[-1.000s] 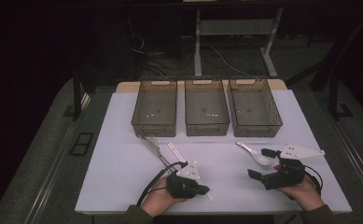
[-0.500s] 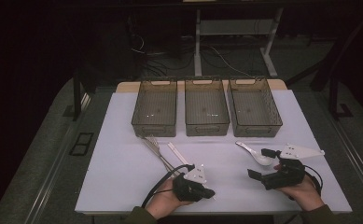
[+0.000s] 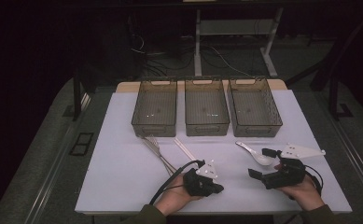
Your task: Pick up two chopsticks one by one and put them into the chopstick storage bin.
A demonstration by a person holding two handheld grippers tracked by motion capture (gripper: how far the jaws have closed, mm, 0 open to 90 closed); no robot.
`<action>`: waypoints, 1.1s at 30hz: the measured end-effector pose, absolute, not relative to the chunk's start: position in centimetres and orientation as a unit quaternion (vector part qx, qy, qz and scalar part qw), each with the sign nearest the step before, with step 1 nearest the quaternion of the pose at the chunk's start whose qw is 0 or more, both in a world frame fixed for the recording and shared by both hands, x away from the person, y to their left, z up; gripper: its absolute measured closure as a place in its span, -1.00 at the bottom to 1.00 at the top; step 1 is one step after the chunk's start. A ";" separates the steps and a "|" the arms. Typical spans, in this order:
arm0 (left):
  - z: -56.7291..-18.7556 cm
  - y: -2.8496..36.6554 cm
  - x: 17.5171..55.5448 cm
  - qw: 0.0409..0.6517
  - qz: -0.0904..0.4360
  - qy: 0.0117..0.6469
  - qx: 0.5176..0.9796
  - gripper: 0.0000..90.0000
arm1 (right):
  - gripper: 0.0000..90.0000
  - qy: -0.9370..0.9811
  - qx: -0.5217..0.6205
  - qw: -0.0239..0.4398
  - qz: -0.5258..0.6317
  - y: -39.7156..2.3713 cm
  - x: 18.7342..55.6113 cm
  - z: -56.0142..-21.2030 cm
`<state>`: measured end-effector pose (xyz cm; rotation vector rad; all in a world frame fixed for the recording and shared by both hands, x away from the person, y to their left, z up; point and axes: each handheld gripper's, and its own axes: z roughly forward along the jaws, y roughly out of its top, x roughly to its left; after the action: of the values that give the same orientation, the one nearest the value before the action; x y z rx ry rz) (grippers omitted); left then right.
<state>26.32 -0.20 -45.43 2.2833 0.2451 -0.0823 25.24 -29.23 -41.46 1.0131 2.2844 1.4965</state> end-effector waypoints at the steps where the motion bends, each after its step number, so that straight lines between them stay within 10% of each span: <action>1: -45.5 -0.4 26.4 0.412 -0.033 0.100 0.905 0.98 | -0.97 0.779 0.346 0.114 0.510 -29.2 25.2 -41.5; 16: -45.3 -1.9 27.4 0.425 -0.027 0.115 0.898 0.97 | -0.97 0.776 0.351 0.112 0.513 -29.4 25.2 -41.3; 33: -42.1 5.2 34.9 0.381 0.080 0.232 0.891 0.98 | -0.97 0.775 0.353 0.108 0.513 -29.4 25.4 -41.4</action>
<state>34.90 5.16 -42.06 2.2748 0.5930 0.2049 25.36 -29.39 -41.38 1.0396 2.2790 1.5097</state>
